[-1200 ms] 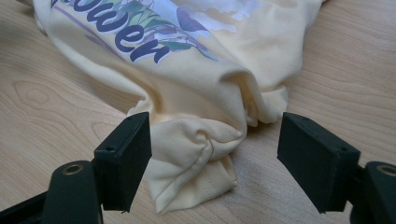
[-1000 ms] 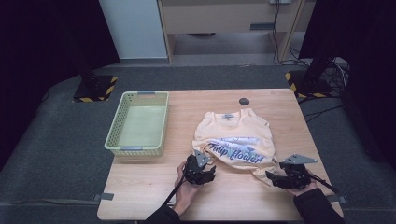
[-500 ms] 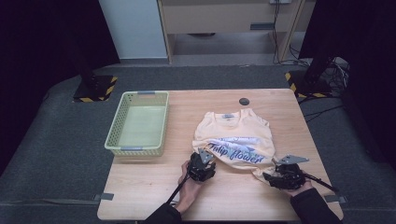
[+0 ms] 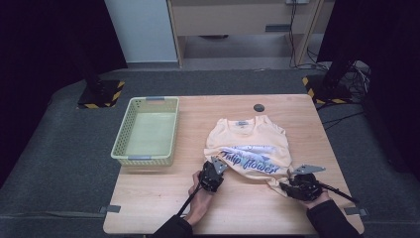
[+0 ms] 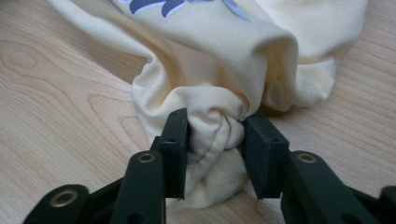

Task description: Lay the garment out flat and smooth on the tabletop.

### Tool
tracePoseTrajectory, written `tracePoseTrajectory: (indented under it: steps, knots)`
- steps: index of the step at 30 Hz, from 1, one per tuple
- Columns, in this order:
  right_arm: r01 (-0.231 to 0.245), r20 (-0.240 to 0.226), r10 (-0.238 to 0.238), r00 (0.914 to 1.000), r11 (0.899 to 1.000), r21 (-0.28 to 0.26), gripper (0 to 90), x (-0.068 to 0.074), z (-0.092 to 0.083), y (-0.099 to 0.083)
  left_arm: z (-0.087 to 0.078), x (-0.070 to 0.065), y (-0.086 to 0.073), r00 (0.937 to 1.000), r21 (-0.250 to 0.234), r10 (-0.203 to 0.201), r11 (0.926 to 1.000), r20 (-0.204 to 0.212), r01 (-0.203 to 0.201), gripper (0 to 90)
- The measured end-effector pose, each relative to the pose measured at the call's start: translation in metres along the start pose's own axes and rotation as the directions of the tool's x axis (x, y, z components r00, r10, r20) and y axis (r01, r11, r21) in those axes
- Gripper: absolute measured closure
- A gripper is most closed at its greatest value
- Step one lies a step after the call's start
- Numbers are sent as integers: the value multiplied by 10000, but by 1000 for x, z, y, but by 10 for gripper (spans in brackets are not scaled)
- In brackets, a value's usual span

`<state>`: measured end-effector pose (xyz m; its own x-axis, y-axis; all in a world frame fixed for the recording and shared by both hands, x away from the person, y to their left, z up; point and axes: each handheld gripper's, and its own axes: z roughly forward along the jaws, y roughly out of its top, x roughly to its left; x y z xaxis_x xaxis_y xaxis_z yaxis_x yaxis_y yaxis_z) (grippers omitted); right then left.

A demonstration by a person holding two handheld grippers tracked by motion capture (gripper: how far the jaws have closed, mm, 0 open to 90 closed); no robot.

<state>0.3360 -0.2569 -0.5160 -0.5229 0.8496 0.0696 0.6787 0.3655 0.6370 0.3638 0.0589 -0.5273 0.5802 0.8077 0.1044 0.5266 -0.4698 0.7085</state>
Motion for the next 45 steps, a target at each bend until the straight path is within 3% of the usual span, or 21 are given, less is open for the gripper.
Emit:
tracePoseTrajectory:
  steps: [5, 13, 20, 25, 33, 38, 45]
  knots:
    - [-21, -137, 19, 9999, 10000, -74, 761, -1, -1, 1, -2, 3, 1, 9995, 103, -124, 9999, 301, 121, 881]
    - [-298, -483, 274, 9985, 9984, -487, 787, -6, -12, 4, -21, 9, 2, 9960, 134, -159, 9998, 883, 147, 884]
    - [-875, -865, 763, 9933, 9871, -1343, 791, -17, -33, 8, -52, 10, 3, 9933, -153, 580, 9983, 999, -568, 885]
    - [-1090, -912, 943, 9914, 9789, -1728, 793, -24, -43, 10, -68, 18, -4, 9911, -212, 840, 9964, 1036, -823, 885]
    - [-1178, -914, 987, 9909, 9648, -2353, 793, -28, -55, 16, -102, 50, -23, 9955, -435, 523, 9979, 786, -490, 885]
    - [-1218, -703, 1082, 9916, 9648, -2331, 790, -33, -51, 18, -105, 59, -37, 9949, 59, 442, 9990, 909, -449, 885]
    - [-1304, -374, 1256, 9914, 9740, -1853, 772, -42, -32, 19, -98, 64, -47, 9946, 598, 503, 9966, 905, -559, 871]
